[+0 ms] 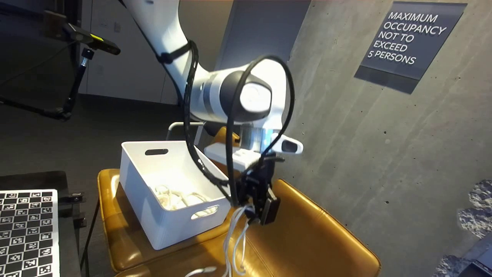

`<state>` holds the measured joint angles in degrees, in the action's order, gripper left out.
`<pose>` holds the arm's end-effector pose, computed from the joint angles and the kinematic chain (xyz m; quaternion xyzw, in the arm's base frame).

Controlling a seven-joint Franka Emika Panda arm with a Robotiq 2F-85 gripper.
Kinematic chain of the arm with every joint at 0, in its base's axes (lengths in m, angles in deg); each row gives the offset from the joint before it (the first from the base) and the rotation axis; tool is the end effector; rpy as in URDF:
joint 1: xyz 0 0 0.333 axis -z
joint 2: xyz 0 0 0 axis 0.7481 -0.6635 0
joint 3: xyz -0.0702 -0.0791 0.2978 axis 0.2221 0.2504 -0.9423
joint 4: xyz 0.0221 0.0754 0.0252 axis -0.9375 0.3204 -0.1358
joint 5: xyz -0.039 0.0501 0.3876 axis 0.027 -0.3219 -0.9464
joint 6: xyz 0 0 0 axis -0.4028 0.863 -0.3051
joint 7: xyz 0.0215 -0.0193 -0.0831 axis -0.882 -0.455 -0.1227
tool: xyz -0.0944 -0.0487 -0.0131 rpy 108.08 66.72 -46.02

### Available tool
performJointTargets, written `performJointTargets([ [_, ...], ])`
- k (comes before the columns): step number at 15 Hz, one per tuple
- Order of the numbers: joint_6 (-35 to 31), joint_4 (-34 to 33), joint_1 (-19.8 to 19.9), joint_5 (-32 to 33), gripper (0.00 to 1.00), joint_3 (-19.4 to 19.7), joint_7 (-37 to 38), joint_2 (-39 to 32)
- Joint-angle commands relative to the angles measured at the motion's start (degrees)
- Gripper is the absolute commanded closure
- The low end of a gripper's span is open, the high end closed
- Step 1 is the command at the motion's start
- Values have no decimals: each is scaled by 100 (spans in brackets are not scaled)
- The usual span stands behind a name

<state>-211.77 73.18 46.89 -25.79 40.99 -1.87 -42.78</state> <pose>0.6173 -0.1634 0.3083 0.9820 -0.0208 0.0161 0.1870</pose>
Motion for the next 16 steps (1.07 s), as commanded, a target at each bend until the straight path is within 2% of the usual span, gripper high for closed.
performJointTargets([
  [1,854,17,-154,288,100,-318,368,963],
  [6,1967,-640,-298,198,100,-1065,551,1739],
  [9,2729,-1258,-463,177,100,-1566,703,1948],
  [13,3516,-2245,-682,213,100,-2072,863,1751],
  [16,3507,-2378,-669,207,100,-2155,797,1580],
])
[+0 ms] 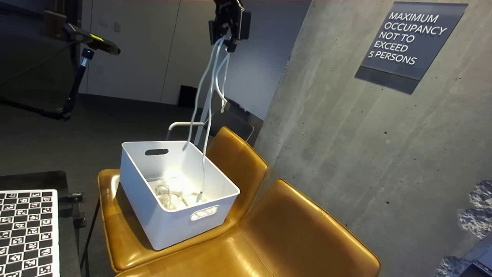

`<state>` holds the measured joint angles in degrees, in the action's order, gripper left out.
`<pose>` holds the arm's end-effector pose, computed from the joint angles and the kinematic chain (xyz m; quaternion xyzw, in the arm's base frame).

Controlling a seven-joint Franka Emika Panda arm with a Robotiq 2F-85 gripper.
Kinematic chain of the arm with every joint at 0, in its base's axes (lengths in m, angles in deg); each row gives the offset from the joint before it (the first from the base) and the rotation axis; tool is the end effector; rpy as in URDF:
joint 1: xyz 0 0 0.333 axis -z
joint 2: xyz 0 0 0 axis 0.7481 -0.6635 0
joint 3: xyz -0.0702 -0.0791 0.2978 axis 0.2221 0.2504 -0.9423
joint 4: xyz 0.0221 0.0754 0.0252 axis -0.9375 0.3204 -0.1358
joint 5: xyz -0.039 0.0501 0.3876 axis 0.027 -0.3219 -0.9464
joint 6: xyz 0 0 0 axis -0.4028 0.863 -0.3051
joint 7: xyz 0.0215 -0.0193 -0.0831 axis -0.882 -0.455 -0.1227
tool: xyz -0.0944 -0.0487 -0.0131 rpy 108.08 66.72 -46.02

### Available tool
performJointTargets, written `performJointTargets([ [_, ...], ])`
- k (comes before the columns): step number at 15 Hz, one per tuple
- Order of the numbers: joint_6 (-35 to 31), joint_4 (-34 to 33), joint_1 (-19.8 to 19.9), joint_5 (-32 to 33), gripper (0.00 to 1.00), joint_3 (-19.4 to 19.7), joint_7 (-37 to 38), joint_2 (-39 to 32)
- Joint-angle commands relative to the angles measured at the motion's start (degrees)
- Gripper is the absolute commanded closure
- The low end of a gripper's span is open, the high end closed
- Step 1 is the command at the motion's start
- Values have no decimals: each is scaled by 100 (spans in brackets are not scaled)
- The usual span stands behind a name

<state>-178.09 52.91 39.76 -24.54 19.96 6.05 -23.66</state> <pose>0.5895 0.0984 0.6251 0.9789 0.0418 0.1177 0.1615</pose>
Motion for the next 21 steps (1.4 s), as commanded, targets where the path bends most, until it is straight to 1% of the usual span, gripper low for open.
performJointTargets([
  [1,21,-248,94,80,100,-18,-30,-382],
  [6,-388,439,336,-46,100,177,-79,-633],
  [11,-766,1119,355,18,100,201,-15,-747],
  [15,-993,1460,364,10,100,211,-49,-769],
  [20,-1858,1848,388,-85,100,182,-212,-755],
  [21,-1944,1878,378,-80,81,184,-210,-783],
])
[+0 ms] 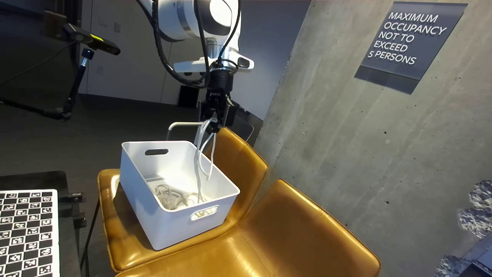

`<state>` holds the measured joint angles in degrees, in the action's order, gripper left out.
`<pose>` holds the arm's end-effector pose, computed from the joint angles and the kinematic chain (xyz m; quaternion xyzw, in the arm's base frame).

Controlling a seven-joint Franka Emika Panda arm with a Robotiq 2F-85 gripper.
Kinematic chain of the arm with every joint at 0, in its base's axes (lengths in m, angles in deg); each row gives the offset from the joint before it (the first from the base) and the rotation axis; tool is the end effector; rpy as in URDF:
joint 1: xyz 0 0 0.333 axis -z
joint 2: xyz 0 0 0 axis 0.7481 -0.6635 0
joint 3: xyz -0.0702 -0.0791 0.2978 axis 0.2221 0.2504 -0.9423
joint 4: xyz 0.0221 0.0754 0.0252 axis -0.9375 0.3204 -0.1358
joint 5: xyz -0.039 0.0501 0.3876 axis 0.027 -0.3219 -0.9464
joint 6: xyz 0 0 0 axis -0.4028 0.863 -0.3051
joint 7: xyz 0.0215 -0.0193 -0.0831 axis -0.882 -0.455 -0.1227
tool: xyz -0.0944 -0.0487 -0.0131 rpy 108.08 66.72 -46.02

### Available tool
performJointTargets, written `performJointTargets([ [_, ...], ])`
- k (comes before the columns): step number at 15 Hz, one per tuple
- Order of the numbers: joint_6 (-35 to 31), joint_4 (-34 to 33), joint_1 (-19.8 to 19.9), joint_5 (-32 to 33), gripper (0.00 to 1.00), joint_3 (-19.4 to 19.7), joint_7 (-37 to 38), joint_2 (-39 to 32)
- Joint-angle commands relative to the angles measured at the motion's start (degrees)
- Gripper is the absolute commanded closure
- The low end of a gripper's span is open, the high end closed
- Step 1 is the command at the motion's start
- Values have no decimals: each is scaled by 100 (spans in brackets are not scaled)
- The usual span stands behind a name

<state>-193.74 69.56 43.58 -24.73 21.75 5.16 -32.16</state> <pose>0.6163 0.0551 0.4166 0.9852 0.0632 0.0249 0.1572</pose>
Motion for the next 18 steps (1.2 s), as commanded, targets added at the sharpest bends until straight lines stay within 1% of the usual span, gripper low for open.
performJointTargets([
  [1,-475,246,-7,-74,74,7,-120,44],
  [6,-719,395,41,-126,40,41,-237,25],
  [9,-799,534,157,-215,16,100,-383,61],
  [11,-846,664,272,-291,3,160,-525,92],
  [12,-870,741,325,-317,0,197,-543,127],
  [14,-949,847,424,-395,0,281,-514,172],
  [15,-759,630,313,-263,0,255,-410,1],
  [18,-826,697,400,-299,0,313,-432,16],
])
